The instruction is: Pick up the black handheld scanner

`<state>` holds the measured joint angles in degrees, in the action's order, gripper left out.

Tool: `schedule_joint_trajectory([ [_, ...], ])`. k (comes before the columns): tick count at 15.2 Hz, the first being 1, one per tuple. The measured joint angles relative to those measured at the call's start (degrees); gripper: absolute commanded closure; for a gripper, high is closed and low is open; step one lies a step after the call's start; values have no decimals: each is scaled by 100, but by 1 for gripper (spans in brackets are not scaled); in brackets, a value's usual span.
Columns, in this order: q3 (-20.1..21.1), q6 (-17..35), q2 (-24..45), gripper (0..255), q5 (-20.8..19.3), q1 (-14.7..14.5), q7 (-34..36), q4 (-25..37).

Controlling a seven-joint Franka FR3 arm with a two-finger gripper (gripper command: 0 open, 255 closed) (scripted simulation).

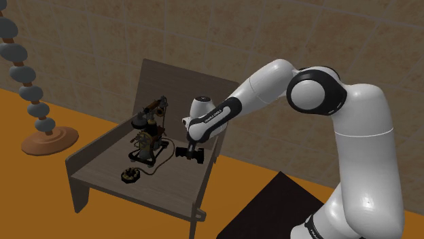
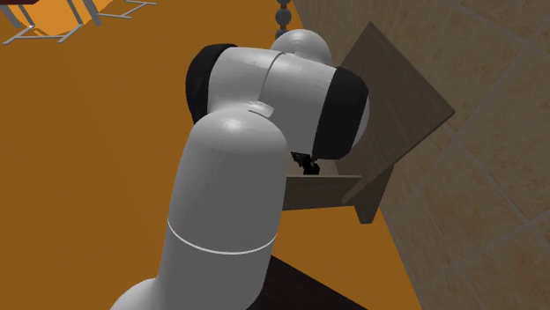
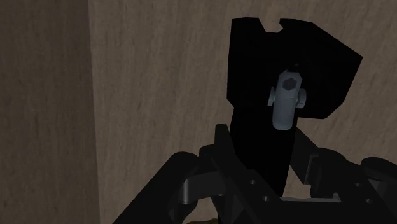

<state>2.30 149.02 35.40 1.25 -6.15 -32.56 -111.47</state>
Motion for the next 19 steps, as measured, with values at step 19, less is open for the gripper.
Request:
schedule_joint_trajectory([
  [19, 14, -791, -891, 255, 14, 14, 19, -100],
])
